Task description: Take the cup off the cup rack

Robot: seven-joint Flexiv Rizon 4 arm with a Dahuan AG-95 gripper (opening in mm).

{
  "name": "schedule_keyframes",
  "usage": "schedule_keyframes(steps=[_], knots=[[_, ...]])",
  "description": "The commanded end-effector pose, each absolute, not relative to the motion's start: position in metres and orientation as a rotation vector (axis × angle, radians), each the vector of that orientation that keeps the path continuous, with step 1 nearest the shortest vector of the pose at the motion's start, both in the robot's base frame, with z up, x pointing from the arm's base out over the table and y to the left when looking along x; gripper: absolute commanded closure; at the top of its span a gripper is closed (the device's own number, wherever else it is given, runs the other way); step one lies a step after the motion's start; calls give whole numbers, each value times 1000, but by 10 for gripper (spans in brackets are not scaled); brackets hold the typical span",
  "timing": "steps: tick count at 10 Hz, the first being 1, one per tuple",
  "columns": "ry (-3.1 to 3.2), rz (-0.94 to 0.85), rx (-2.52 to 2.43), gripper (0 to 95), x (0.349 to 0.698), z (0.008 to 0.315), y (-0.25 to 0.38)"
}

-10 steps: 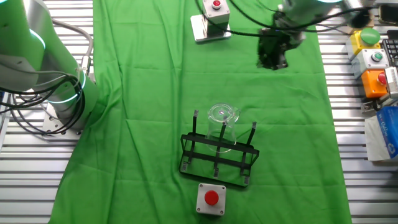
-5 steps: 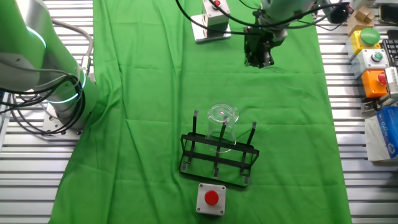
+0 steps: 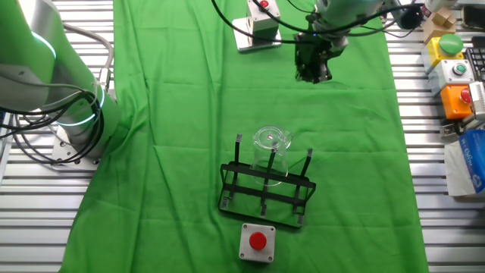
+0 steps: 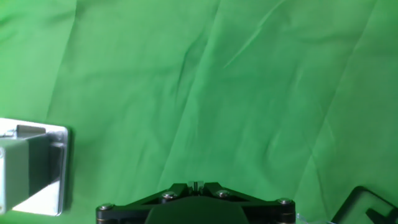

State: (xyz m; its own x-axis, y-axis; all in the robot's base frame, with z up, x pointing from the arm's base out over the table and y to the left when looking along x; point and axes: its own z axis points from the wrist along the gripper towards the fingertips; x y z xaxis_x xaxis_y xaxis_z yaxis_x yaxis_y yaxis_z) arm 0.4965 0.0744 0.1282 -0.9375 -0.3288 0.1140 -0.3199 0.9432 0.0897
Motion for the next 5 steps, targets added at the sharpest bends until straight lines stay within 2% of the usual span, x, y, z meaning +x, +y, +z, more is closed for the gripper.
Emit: schedule_keyframes(steps=[1,5], knots=[[-2942,-128,600,950,495,130,74],[-2868,-194,722,950,495,130,74]])
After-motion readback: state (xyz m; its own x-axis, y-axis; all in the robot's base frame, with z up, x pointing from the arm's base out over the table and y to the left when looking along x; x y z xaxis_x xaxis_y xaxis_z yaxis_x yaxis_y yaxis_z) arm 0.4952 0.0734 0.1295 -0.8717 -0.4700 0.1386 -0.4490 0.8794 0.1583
